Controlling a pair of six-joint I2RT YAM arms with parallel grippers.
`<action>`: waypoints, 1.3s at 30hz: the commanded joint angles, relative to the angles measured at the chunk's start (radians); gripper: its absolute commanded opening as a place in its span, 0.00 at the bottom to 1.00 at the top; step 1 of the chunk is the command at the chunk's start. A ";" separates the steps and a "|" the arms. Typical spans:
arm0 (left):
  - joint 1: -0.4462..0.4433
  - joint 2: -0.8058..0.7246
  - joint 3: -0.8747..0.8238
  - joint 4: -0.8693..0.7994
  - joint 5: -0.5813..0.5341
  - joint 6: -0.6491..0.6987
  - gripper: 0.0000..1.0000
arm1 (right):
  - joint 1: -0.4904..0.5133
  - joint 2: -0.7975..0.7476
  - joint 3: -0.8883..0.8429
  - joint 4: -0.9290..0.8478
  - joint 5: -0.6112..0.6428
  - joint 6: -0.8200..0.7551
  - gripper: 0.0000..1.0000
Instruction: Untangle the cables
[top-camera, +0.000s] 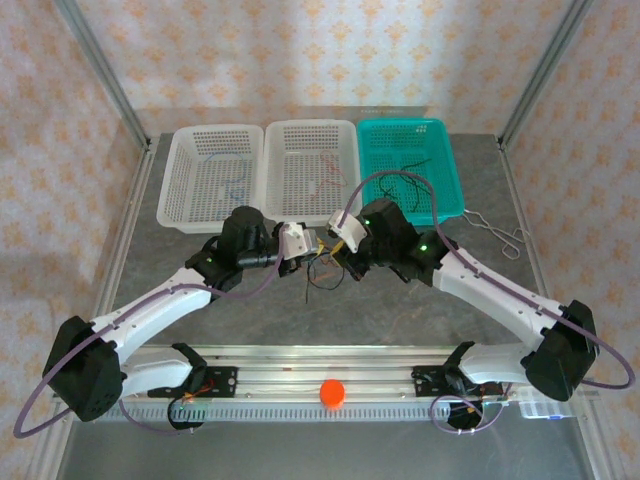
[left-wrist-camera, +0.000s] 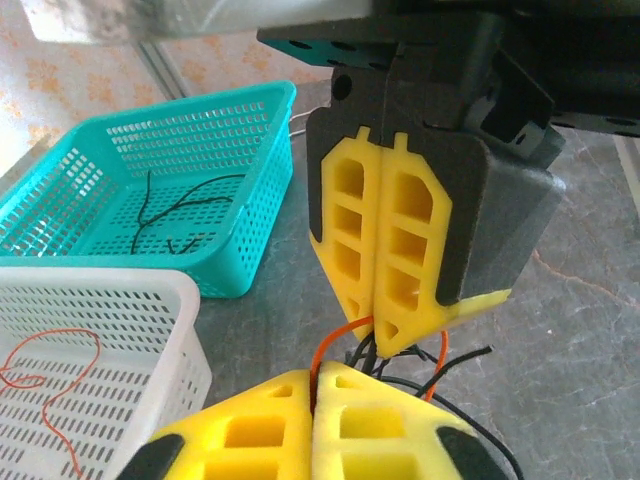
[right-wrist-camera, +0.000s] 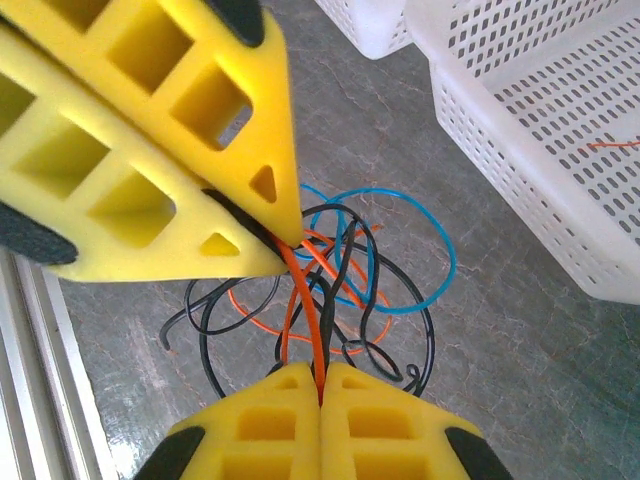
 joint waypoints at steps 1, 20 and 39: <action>0.003 0.001 0.029 0.025 0.034 -0.001 0.00 | 0.006 0.003 0.019 0.003 0.008 -0.006 0.00; 0.003 -0.117 -0.150 0.423 -0.024 -0.495 0.00 | -0.112 -0.368 -0.428 0.555 -0.049 0.392 0.59; 0.003 -0.114 -0.154 0.553 -0.050 -0.759 0.00 | -0.120 -0.286 -0.611 0.999 -0.170 0.608 0.60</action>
